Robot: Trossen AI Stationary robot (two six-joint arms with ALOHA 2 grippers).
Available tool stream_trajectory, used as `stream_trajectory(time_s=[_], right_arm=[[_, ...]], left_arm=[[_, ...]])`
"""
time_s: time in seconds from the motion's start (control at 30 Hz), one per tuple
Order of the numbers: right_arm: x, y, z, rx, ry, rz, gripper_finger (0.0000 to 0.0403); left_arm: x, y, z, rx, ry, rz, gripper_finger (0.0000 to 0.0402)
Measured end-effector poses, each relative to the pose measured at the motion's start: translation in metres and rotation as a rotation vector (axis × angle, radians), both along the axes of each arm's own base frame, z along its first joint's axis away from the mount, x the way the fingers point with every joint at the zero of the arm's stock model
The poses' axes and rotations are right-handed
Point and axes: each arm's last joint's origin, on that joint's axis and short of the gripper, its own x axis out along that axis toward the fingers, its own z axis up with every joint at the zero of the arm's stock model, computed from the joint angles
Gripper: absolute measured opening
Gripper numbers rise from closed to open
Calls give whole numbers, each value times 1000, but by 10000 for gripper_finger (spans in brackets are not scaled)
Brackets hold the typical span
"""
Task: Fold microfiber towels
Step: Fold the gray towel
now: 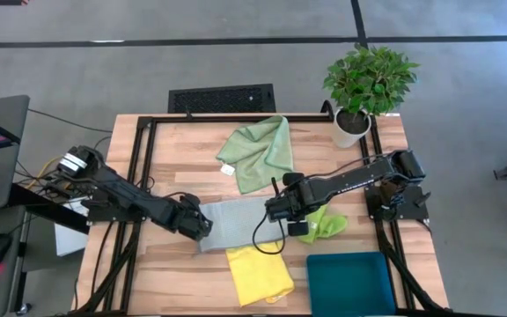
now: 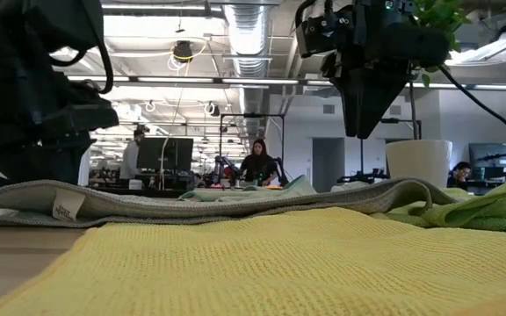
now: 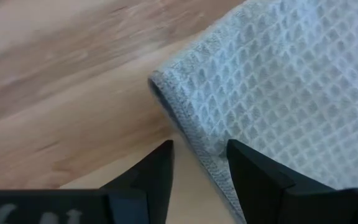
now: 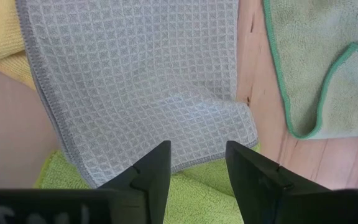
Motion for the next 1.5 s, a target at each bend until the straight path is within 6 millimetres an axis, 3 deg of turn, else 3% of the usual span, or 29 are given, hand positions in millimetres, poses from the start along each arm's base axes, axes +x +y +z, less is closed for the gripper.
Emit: stream_trajectory(time_s=[0.23, 0.37, 0.53, 0.67, 0.93, 1.13, 1.33, 1.5], right_arm=[[0, 0, 0, 0, 1, 0, 177], [0, 0, 0, -1, 1, 0, 177], [0, 0, 0, -2, 3, 3, 177], [-3, -1, 1, -42, 32, 46, 176], [-15, -4, 15, -74, 47, 53, 149], [-29, -8, 44, -53, -48, 43, 132], [-46, -12, 71, -33, -143, 39, 128], [-53, -14, 82, -25, -185, 37, 128]], left_arm=[[2, -1, -4, 9, 11, -27, 136], [3, -1, -3, 12, 12, -58, 96], [6, -2, -3, 14, -10, -70, 19], [8, -3, 0, 17, -33, -90, 9], [37, -14, 35, 34, -145, -182, 4], [61, -13, 63, 87, -248, -235, 2], [91, 6, 55, 132, -334, -241, 2], [115, 22, 50, 165, -452, -234, 2]])
